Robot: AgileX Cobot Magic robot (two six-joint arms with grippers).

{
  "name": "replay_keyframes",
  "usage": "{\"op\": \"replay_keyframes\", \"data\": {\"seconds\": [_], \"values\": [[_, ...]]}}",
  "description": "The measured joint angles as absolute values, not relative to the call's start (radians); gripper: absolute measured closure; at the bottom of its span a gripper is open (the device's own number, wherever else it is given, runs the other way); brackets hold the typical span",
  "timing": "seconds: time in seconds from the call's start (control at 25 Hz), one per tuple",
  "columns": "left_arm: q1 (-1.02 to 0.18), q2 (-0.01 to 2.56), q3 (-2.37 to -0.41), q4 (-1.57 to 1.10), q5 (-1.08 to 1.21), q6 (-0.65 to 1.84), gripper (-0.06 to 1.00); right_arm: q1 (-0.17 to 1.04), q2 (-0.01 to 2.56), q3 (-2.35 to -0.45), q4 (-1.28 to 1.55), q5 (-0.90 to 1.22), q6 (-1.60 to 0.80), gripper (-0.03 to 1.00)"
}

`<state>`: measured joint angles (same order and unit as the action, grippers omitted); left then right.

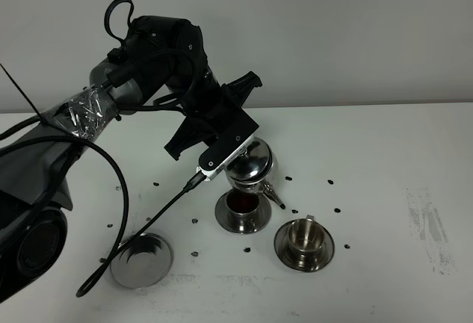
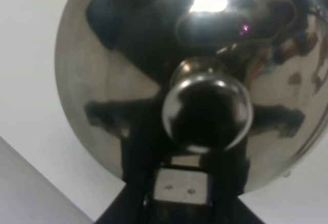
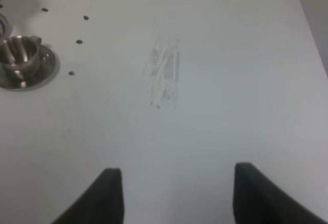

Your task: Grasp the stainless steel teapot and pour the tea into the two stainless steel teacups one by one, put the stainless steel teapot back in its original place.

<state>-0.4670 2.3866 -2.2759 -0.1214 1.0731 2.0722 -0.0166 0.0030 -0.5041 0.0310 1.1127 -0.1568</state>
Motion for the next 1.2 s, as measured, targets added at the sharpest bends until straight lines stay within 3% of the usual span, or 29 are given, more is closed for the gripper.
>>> {"op": "replay_keyframes", "data": {"seconds": [1.2], "values": [[-0.539,2.421,-2.276,-0.105,0.917,2.072,0.68,-0.017,0.003,-0.504,0.031,1.113,-0.157,0.48]]}}
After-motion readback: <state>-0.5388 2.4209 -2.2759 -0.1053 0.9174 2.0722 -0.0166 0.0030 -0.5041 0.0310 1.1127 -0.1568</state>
